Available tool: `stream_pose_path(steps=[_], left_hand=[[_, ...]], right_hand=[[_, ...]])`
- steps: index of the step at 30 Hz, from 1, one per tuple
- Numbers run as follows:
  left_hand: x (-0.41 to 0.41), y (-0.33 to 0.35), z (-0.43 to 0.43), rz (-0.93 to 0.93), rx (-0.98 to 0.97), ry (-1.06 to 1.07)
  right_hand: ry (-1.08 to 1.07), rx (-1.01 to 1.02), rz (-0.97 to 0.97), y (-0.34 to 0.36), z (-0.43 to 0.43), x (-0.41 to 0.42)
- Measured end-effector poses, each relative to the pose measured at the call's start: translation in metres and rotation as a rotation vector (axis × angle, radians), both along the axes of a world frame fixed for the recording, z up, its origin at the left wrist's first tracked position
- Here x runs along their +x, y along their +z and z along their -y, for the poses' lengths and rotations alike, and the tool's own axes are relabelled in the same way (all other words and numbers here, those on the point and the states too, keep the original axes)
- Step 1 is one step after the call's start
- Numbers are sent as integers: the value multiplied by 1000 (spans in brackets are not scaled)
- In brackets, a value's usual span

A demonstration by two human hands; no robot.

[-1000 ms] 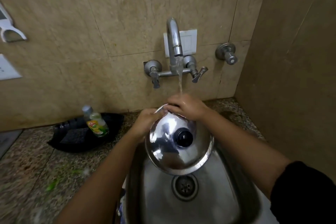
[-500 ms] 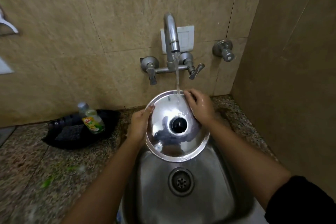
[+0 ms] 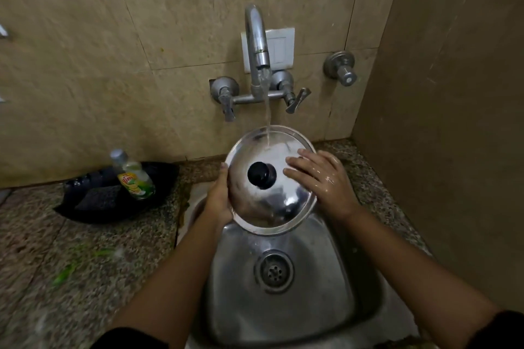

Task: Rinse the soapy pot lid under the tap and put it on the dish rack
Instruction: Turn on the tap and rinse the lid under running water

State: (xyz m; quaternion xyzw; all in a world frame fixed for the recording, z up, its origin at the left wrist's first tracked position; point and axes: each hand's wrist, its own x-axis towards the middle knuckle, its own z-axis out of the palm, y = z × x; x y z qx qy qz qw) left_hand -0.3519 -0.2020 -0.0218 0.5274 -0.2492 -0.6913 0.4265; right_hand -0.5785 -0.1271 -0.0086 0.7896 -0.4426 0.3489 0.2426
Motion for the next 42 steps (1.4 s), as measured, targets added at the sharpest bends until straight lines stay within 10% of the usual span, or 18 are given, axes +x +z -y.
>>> stream_pose_path(steps=[6, 11, 16, 21, 28, 35, 42], left_hand=[[-3, 10, -13, -36, 138, -328], [7, 5, -16, -335, -40, -290], [6, 9, -19, -115, -226, -268], [-8, 14, -29, 30, -226, -170], [-8, 20, -30, -39, -72, -96], [10, 13, -34, 53, -111, 6], [-3, 22, -33, -31, -127, -71]], right_hand=[[92, 255, 175, 46, 3, -4], [103, 709, 878, 55, 21, 4], [-98, 890, 1151, 36, 34, 7], [-579, 609, 326, 16, 44, 43], [8, 788, -54, -5, -5, 93], [-470, 739, -18, -24, 8, 23], [76, 715, -43, -2, 19, 108]])
